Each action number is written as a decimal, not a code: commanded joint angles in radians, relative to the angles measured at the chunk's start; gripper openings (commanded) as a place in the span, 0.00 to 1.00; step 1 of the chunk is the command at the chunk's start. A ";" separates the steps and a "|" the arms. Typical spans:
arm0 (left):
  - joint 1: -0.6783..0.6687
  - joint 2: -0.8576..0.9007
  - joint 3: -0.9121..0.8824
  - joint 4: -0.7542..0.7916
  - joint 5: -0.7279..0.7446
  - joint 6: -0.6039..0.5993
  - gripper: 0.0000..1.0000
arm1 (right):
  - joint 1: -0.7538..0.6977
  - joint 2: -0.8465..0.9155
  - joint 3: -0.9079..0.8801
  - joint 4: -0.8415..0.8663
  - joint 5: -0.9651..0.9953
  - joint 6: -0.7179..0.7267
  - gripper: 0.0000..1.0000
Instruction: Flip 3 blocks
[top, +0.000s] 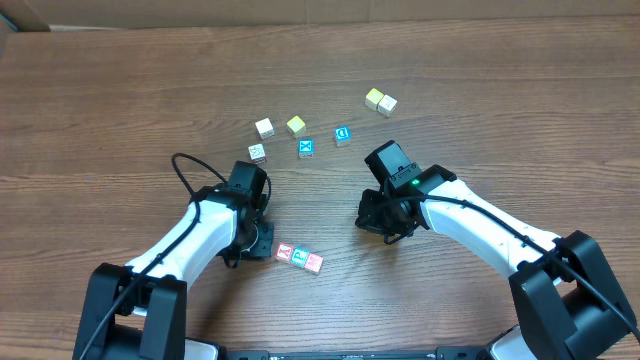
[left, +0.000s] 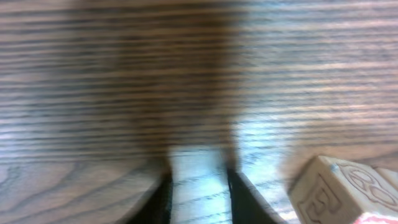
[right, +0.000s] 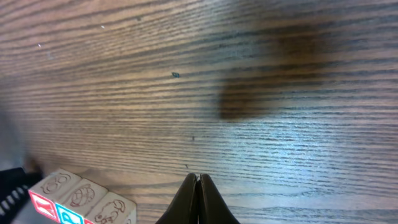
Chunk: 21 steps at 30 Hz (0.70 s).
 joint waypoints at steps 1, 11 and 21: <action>0.023 0.003 -0.007 -0.003 -0.016 -0.018 0.04 | 0.000 -0.023 0.017 -0.007 -0.088 -0.114 0.04; 0.032 0.003 0.017 0.002 -0.015 0.021 0.26 | 0.064 -0.023 -0.018 -0.076 -0.181 0.031 0.04; 0.031 0.003 0.020 0.073 0.140 0.259 0.04 | 0.249 -0.023 -0.035 0.002 -0.100 0.102 0.04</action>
